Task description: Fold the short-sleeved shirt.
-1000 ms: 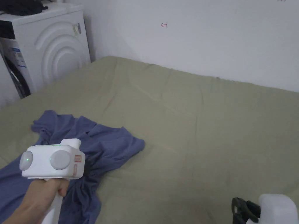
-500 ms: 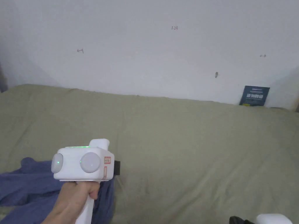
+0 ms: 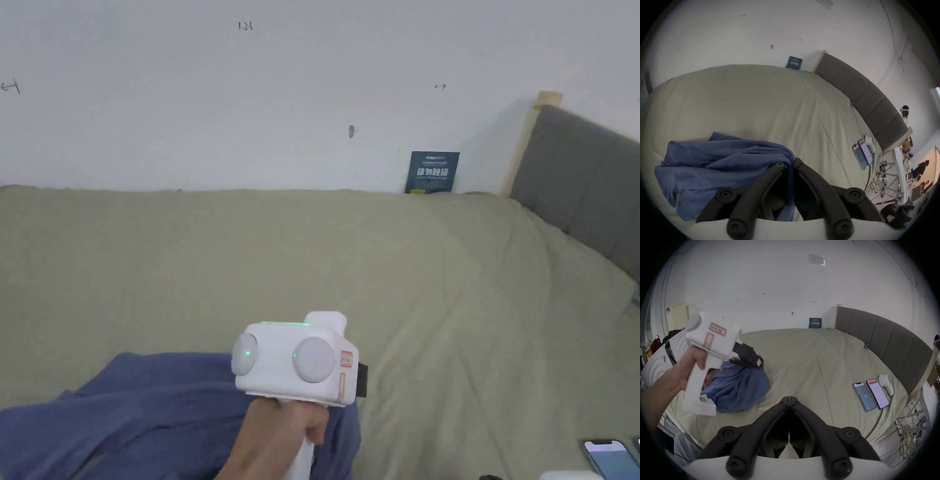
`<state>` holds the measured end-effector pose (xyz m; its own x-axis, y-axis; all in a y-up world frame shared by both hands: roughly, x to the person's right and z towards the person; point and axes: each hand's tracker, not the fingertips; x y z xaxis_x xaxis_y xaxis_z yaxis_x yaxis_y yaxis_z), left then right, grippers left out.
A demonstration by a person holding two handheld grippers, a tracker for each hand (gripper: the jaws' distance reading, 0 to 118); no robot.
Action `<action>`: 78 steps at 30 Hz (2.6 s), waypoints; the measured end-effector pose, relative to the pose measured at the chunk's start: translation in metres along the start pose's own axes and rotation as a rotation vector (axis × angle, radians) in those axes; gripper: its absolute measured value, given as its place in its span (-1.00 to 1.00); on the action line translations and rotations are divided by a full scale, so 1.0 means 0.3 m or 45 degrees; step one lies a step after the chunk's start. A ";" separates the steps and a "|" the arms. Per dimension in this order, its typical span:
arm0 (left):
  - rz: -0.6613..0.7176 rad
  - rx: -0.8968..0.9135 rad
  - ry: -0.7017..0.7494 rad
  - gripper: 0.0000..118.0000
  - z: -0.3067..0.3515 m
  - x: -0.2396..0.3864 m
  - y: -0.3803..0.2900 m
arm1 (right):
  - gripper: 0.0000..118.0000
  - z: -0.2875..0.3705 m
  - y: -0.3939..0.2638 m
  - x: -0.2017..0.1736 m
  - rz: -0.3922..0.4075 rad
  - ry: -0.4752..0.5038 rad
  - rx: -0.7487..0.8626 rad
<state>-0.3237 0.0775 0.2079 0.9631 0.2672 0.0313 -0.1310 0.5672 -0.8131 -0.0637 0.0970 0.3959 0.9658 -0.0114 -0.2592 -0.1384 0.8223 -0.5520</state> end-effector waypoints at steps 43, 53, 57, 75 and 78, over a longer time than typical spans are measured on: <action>0.191 0.529 0.451 -1.00 0.891 -0.480 -0.841 | -0.99 0.146 -0.020 -0.260 0.031 0.216 0.142; 0.272 0.336 0.358 -1.00 0.657 -0.572 -0.749 | -0.99 0.094 -0.033 -0.253 0.041 0.213 0.083; 0.300 0.311 0.372 -1.00 0.585 -0.608 -0.705 | -0.99 0.064 -0.036 -0.245 0.043 0.211 0.058; 0.399 0.092 0.414 0.89 0.220 -0.751 -0.474 | -0.99 -0.083 -0.054 -0.224 0.040 0.180 -0.070; 0.481 0.011 0.447 0.45 0.152 -0.762 -0.489 | -0.99 -0.093 -0.062 -0.223 0.035 0.180 -0.091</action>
<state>-0.5353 -0.0313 0.3467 0.8689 0.1781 -0.4619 -0.4855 0.4885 -0.7250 -0.1318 0.0666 0.4013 0.9217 -0.0738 -0.3808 -0.1842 0.7808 -0.5971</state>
